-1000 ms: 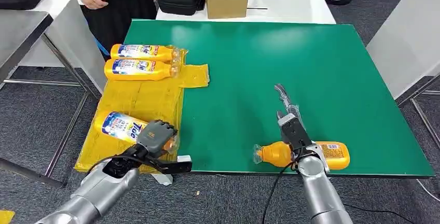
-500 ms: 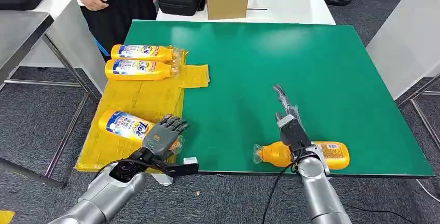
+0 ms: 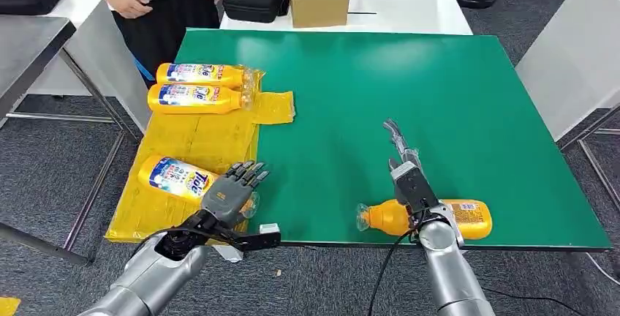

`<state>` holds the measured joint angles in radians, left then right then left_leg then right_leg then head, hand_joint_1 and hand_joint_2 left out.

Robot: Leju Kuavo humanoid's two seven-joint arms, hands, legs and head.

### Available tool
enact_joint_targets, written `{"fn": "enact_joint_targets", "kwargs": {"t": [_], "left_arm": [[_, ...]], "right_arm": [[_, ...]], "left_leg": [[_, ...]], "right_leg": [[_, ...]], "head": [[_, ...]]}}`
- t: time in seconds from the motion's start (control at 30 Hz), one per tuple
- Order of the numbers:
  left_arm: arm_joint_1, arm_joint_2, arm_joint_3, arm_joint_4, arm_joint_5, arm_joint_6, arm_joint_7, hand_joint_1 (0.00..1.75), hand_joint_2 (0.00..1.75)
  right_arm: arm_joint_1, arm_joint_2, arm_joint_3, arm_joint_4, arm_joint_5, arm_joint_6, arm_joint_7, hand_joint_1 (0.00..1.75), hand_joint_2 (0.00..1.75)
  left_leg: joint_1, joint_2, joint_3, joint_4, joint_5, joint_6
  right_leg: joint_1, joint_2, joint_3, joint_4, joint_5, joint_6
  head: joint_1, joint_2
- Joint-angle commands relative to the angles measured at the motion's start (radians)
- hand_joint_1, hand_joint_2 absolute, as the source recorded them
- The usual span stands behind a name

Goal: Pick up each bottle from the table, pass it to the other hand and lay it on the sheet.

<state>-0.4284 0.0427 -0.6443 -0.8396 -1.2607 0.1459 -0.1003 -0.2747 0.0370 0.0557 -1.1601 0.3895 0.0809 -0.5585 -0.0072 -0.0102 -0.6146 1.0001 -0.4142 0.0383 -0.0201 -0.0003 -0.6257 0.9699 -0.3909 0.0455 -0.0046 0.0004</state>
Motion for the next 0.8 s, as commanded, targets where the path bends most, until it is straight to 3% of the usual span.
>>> {"fn": "enact_joint_targets", "kwargs": {"t": [0.03,0.3,0.57,0.8], "left_arm": [[0.009,0.067,-0.027,0.043,-0.032,-0.066,0.007,0.00,1.75],[-0.056,0.149,-0.086,0.033,-0.037,-0.170,-0.065,0.00,1.75],[-0.067,0.165,-0.105,0.021,-0.016,-0.196,-0.089,0.00,1.75],[-0.070,0.248,-0.178,-0.054,0.044,-0.245,-0.129,0.00,1.75]], "right_arm": [[-0.036,0.010,-0.007,0.056,-0.008,-0.001,-0.009,0.00,0.00],[-0.009,-0.005,-0.013,0.026,-0.020,0.004,-0.010,0.00,0.00],[-0.006,-0.008,-0.015,0.027,-0.026,0.006,-0.011,0.00,0.00],[-0.007,-0.013,-0.015,0.030,-0.033,0.003,-0.012,0.00,0.00]], "left_leg": [[0.000,0.004,0.005,-0.001,-0.002,-0.002],[0.002,0.005,0.007,-0.001,-0.002,-0.003],[0.002,0.006,0.011,-0.001,-0.003,-0.003],[0.003,0.007,0.010,-0.001,-0.003,-0.004]], "right_leg": [[0.000,0.004,0.003,-0.001,0.000,-0.001],[0.002,0.004,0.004,-0.001,-0.001,-0.003],[0.003,0.004,0.008,-0.001,-0.001,-0.003],[0.004,0.006,0.006,-0.001,0.000,-0.004]], "head": [[0.000,0.000],[0.000,0.000],[0.000,0.000],[0.000,0.000]]}}
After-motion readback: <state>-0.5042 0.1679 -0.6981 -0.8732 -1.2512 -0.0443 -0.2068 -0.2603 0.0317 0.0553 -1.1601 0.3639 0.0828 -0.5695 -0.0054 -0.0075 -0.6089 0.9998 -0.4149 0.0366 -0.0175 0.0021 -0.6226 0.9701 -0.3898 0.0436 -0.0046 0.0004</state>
